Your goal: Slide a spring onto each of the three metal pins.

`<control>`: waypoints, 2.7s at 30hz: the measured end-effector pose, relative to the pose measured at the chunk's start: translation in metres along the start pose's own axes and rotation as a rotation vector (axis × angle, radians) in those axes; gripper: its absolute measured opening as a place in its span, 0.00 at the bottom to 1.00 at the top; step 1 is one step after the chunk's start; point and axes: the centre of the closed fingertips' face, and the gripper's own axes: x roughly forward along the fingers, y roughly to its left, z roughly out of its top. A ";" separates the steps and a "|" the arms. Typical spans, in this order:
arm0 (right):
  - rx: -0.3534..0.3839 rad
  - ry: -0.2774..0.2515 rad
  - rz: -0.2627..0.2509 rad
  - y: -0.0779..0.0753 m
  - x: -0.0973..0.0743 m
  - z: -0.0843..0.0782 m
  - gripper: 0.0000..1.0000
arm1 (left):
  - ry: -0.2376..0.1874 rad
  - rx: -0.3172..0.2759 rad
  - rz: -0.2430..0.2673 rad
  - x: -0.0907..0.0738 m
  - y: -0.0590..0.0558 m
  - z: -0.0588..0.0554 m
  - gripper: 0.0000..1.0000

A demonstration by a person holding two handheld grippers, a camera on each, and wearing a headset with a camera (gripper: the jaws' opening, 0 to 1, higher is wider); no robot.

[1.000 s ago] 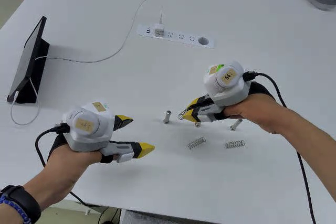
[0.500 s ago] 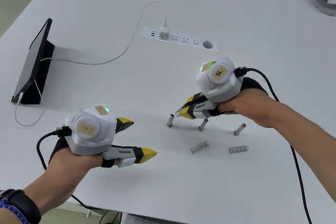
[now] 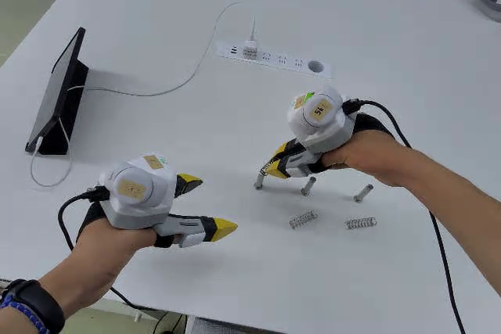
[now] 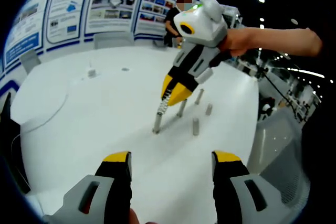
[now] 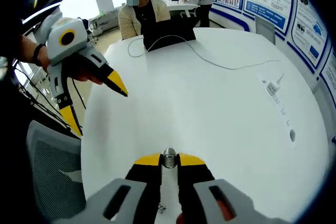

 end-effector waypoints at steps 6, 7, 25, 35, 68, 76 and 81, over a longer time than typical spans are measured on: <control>-0.008 0.013 0.004 -0.001 0.003 -0.001 0.12 | 0.000 -0.009 0.001 -0.001 -0.001 -0.001 0.63; -0.010 0.017 0.005 -0.001 0.004 -0.001 0.12 | -0.001 -0.009 0.003 -0.001 0.000 -0.001 0.63; -0.051 0.051 0.012 0.001 0.016 -0.002 0.12 | -0.009 -0.010 0.027 -0.003 0.004 0.001 0.64; -0.052 0.058 0.016 0.001 0.024 -0.004 0.12 | -0.011 -0.018 0.028 -0.005 0.004 0.001 0.65; -0.061 0.086 0.005 0.003 0.051 -0.022 0.13 | -0.005 -0.028 0.025 -0.007 0.005 -0.002 0.64; -0.056 0.071 -0.015 0.002 0.054 -0.018 0.17 | -0.002 -0.028 0.026 -0.008 0.003 -0.005 0.64; -0.066 0.067 -0.022 0.001 0.049 -0.021 0.23 | -0.002 -0.031 0.031 -0.010 0.005 -0.006 0.64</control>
